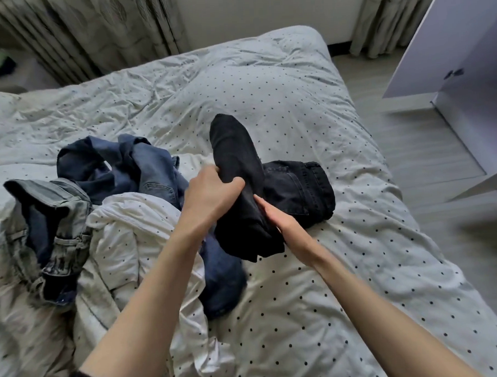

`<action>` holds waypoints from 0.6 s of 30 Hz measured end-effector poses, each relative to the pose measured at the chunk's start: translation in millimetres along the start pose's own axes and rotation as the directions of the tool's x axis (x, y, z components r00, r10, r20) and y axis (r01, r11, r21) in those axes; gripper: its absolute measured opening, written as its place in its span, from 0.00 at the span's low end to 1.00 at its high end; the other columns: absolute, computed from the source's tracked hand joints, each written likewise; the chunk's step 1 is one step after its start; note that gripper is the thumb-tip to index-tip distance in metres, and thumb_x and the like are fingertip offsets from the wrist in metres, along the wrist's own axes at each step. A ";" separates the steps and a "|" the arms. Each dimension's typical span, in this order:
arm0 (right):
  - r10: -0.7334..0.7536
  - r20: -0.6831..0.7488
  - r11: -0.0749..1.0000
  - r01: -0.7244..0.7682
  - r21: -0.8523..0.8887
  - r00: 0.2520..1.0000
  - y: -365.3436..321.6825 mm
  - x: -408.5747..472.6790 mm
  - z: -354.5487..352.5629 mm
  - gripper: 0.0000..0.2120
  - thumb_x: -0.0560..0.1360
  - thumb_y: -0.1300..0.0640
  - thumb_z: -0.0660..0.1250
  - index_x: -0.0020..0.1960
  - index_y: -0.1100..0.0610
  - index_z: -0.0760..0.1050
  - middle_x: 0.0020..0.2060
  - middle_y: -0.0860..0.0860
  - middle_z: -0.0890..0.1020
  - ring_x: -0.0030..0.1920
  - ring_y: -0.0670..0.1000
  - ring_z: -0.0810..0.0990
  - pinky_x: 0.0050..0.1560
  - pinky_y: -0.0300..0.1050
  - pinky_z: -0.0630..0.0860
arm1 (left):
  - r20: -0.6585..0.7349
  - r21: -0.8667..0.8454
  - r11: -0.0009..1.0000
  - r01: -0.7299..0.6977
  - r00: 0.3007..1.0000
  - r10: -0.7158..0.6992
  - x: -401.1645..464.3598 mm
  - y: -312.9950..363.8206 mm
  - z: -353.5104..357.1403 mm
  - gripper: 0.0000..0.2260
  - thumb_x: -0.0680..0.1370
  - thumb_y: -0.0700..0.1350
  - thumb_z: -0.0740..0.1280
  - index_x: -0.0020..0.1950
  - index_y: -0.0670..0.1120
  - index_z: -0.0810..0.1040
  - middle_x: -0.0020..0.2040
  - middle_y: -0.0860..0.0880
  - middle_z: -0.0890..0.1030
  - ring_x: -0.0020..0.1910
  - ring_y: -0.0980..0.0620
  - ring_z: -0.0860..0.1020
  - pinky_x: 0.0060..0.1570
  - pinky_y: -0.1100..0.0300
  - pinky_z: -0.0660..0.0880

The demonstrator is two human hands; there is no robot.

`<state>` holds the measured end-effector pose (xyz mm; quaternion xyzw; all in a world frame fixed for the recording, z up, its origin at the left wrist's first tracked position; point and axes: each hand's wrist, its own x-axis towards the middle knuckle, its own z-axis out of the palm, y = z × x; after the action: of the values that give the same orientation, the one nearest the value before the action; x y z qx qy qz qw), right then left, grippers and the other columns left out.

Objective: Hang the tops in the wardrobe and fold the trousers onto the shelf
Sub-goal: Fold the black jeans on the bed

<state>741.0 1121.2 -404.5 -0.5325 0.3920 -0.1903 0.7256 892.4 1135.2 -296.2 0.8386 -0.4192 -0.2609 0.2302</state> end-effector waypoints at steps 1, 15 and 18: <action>0.050 -0.026 0.988 -0.046 0.148 0.998 0.4 0.1 -10.3 0.19 0.83 0.48 0.49 0.72 0.48 0.64 0.74 0.48 0.63 0.72 0.44 0.62 0.73 0.43 0.57 | 0.035 -0.051 0.999 0.016 0.999 -0.015 3.3 4.3 12.2 0.13 0.72 0.52 0.66 0.50 0.44 0.77 0.46 0.47 0.80 0.50 0.45 0.77 0.48 0.55 0.73; -0.396 -0.645 0.824 -0.058 -0.564 0.653 48.5 -3.0 -91.2 0.22 0.81 0.53 0.54 0.74 0.54 0.62 0.74 0.47 0.58 0.75 0.44 0.53 0.75 0.47 0.43 | 0.448 0.580 0.598 -0.553 0.830 0.333 70.3 -15.3 202.6 0.24 0.80 0.62 0.40 0.76 0.61 0.43 0.77 0.60 0.40 0.75 0.50 0.34 0.66 0.35 0.31; -0.374 -0.534 0.651 -0.196 -0.733 0.758 68.5 20.1 -78.9 0.24 0.80 0.45 0.47 0.74 0.49 0.62 0.75 0.47 0.58 0.76 0.45 0.52 0.74 0.49 0.34 | 0.382 0.594 0.595 -0.542 0.841 0.384 90.6 -29.0 215.8 0.24 0.80 0.60 0.40 0.76 0.61 0.44 0.77 0.59 0.42 0.75 0.51 0.36 0.66 0.37 0.30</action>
<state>682.9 1082.7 -484.9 -0.7038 0.6299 -0.2190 0.2449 819.7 1040.3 -499.4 0.6903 -0.7110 -0.1075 -0.0802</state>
